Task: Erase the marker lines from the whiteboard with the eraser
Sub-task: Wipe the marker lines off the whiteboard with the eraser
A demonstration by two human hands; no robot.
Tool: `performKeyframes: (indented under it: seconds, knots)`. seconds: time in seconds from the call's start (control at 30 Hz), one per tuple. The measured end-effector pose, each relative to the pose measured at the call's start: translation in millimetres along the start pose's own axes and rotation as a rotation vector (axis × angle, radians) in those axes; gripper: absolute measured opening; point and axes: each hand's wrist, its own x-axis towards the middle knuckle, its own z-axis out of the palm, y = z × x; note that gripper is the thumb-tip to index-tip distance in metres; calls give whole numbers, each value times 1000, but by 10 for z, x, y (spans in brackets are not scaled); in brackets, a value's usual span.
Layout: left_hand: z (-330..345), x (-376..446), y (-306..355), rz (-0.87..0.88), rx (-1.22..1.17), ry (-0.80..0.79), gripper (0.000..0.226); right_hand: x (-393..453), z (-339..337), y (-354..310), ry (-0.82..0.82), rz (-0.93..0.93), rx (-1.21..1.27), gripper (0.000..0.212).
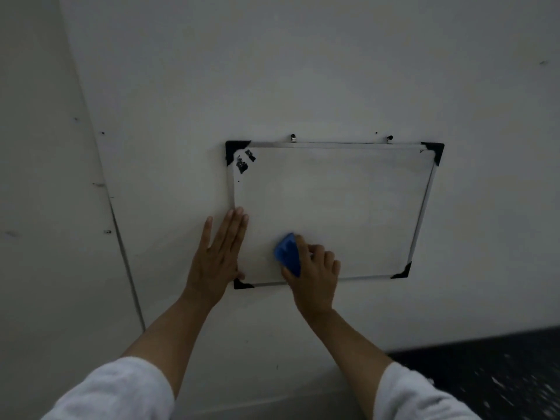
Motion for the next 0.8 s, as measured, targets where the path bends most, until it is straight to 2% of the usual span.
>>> performKeyframes:
  seconds: [0.1,0.13,0.17,0.2,0.3,0.33,0.37,0.4,0.47,0.5,0.53,0.57,0.63,0.67,0.7,0.73,0.8]
  knots:
    - [4,13,-23,-20,-4,-15,142,-120,81,157,-110,-580,-146,73]
    - [7,13,-40,-12,-10,-14,143,-70,79,211,-131,-686,-168,70]
    - [10,11,-65,4,-12,-13,142,-12,75,236,-122,-705,-169,68]
    - [7,4,-92,21,-7,-11,140,44,63,226,-103,-630,-142,66]
    - [3,-15,-154,56,15,2,133,124,6,13,4,-159,1,60]
    - [-8,-19,-159,55,13,-6,133,96,7,-63,17,-65,28,58]
    - [-16,-19,-153,50,11,-15,133,38,19,-113,7,-68,24,58]
    - [-20,-16,-146,40,11,-23,134,-47,61,-130,-19,-181,-15,60]
    - [-31,-19,-125,19,3,-32,136,-177,111,-90,-116,-592,-125,67]
    - [-27,-26,-117,8,-6,-29,137,-146,110,-38,-142,-730,-161,68]
    - [-20,-36,-112,-5,-11,-25,138,-81,106,-10,-133,-762,-172,67]
    - [-7,-47,-108,-20,-11,-27,138,-19,95,-15,-102,-686,-150,66]
    - [34,-71,-106,-42,-18,-30,139,70,59,-111,-36,-339,-45,63]
    - [49,-81,-105,-51,-29,-30,141,80,58,-172,-2,-226,-20,62]
    - [50,-88,-104,-57,-42,-33,142,65,62,-206,12,-192,-15,62]
    - [44,-91,-105,-62,-56,-34,144,33,71,-209,2,-237,-32,64]
    - [37,-88,-108,-72,-81,-22,145,-46,98,-153,-65,-504,-99,70]
